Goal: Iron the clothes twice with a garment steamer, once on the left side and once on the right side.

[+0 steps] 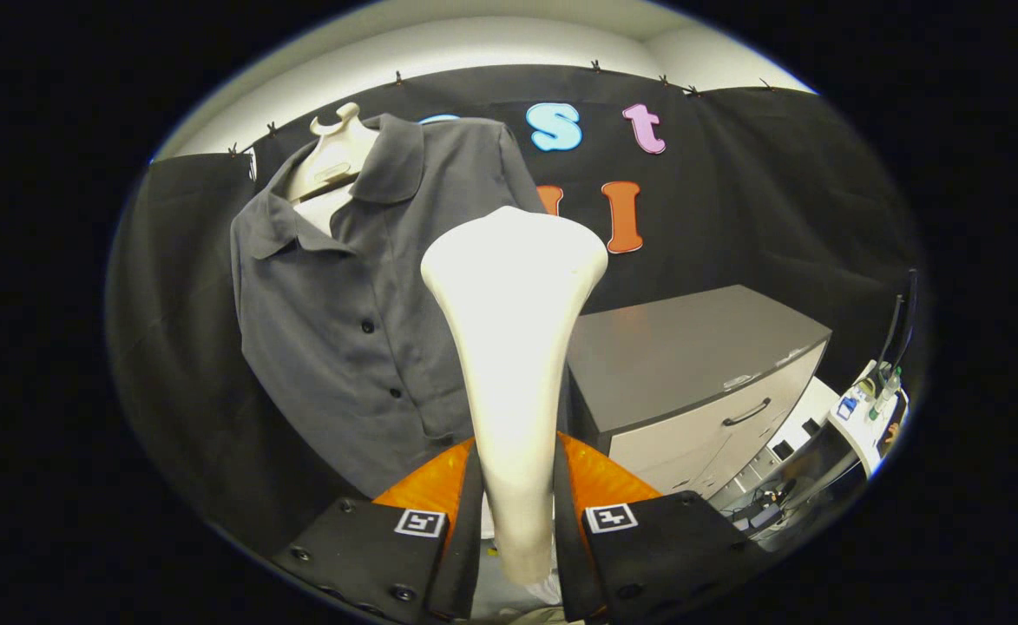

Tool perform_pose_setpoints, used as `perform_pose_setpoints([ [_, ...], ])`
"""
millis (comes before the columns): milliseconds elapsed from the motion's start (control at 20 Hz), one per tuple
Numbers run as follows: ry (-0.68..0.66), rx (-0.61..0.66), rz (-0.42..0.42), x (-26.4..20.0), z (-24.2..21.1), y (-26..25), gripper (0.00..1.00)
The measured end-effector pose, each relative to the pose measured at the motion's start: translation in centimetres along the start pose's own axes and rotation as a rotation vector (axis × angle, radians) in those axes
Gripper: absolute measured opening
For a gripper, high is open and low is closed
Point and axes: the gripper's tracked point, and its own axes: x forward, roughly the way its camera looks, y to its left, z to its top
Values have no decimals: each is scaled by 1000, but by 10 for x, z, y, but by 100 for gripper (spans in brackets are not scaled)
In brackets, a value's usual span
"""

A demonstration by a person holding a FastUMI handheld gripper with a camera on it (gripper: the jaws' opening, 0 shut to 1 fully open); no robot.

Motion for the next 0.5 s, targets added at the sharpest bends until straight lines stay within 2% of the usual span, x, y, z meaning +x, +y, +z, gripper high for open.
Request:
perform_pose_setpoints([
  [500,-42,-20,7,5,36,-21,45],
])
